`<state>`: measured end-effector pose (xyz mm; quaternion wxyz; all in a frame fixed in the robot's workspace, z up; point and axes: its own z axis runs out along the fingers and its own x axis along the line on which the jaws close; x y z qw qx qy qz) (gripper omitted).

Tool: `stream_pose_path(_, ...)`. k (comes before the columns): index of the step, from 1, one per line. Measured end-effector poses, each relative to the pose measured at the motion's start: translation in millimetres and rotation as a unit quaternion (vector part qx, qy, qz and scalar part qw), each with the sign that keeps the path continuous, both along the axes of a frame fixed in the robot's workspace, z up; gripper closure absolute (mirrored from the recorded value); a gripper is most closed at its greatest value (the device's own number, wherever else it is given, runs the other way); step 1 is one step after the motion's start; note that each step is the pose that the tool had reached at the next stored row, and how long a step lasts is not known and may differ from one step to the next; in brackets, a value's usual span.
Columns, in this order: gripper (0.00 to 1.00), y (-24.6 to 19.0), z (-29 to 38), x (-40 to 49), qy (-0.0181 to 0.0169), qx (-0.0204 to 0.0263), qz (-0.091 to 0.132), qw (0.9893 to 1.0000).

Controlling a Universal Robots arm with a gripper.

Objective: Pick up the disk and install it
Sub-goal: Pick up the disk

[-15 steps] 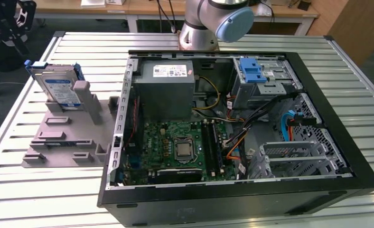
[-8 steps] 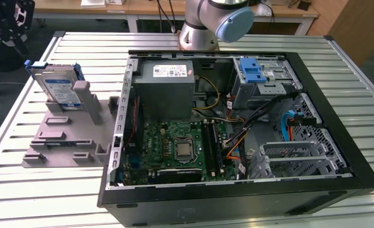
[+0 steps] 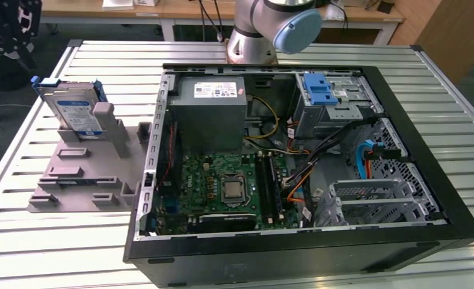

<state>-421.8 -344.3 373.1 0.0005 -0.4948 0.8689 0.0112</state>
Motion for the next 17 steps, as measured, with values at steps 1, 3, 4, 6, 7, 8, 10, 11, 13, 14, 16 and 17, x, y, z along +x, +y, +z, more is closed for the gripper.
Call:
stream_pose_path(1,0.89,0.0,0.0,0.0,0.0000,0.0000,0.008,1.0000)
stream_pose_path(3,0.89,0.0,-0.1,0.0,-0.0001,0.0000,0.022,0.9998)
stream_pose_path(4,0.89,0.0,0.0,0.0,-0.0001,0.0000,0.029,0.9996)
stream_pose_path(6,0.89,0.0,0.0,0.0,-0.0001,0.0000,0.043,0.9991)
stream_pose_path(7,0.89,0.0,-0.1,0.0,-0.0001,0.0000,0.050,0.9987)
stream_pose_path(8,0.89,0.0,-0.1,0.0,-0.0002,0.0000,0.059,0.9983)
stream_pose_path(10,0.89,0.0,-0.1,0.0,-0.0003,0.0000,0.074,0.9973)
stream_pose_path(11,0.89,0.0,-0.1,0.0,-0.0003,0.0000,0.082,0.9967)
stream_pose_path(13,0.89,0.0,-0.2,0.0,-0.0004,0.0000,0.097,0.9953)
stream_pose_path(14,0.89,0.0,-0.1,0.0,-0.0003,0.0000,0.104,0.9945)
stream_pose_path(16,0.89,0.0,-0.1,-0.1,-0.0003,0.0000,0.114,0.9935)
stream_pose_path(17,0.89,0.0,-0.1,-0.1,-0.0003,0.0000,0.116,0.9933)
